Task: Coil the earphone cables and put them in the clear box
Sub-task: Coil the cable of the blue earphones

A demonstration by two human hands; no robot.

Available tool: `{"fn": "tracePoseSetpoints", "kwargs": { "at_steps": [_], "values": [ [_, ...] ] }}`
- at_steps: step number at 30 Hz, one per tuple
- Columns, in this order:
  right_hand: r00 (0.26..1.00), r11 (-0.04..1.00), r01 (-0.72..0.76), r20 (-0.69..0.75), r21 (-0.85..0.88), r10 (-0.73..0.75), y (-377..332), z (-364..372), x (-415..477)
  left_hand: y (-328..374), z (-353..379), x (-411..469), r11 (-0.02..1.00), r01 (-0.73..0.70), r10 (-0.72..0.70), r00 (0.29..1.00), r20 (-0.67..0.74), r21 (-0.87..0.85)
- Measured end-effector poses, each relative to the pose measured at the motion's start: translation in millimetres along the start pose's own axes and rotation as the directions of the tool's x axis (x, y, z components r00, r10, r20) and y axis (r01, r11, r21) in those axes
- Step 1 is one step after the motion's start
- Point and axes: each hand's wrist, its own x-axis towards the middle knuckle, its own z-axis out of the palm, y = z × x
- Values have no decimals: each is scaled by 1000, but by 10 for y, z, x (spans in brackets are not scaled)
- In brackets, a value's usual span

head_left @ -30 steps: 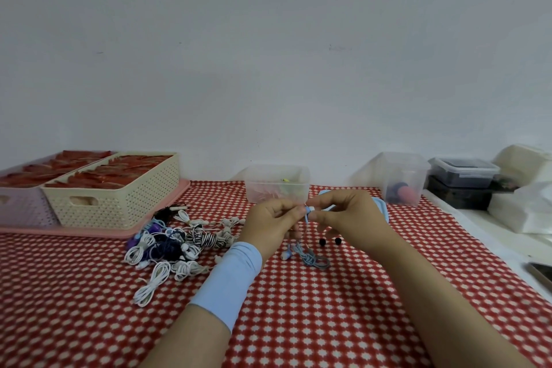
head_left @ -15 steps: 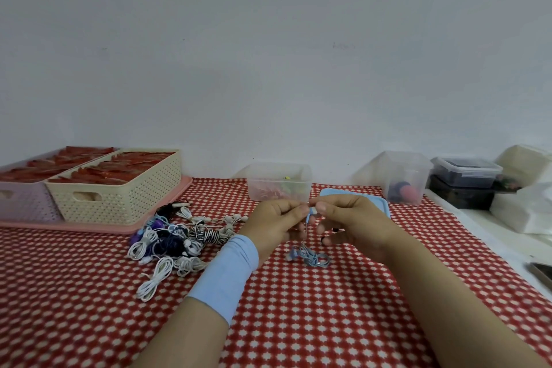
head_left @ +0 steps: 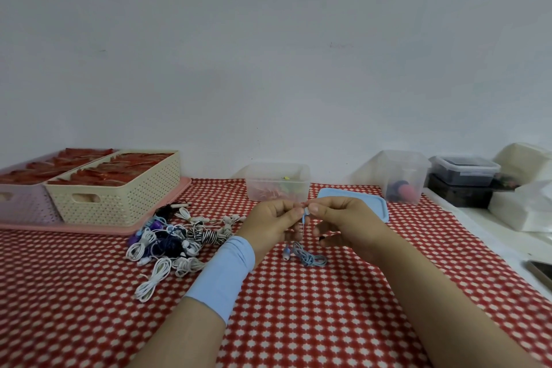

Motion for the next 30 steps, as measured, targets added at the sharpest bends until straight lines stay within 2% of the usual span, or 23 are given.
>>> {"fn": "tracePoseSetpoints", "kwargs": {
  "at_steps": [4,7,10,12,17,21,27,30],
  "values": [
    [991,964,71,-95,-257,-98,0,39,18,64,-82,42,998,-55,53,994,-91,-16],
    [985,901,122,-62,-416,-162,32,65,26,66,-149,53,998,-55,51,993,-105,-31],
    [990,764,130,47,-632,-130,86,107,35,55,-169,48,999,-41,39,992,-123,-9],
    [990,660,130,66,-740,-121,120,112,61,49,-190,53,999,-30,36,991,-127,44],
    [966,600,178,23,-780,-257,103,96,74,27,-244,67,989,6,16,988,-154,145],
    [938,505,277,116,-818,-327,99,213,95,-21,-283,97,961,17,31,985,-169,276],
    [928,243,308,234,-920,-291,90,356,143,-67,-354,137,869,-2,117,972,-201,495],
    [946,275,252,176,-928,-271,54,396,126,-73,-381,168,825,6,122,974,-189,565]
  ]
}}
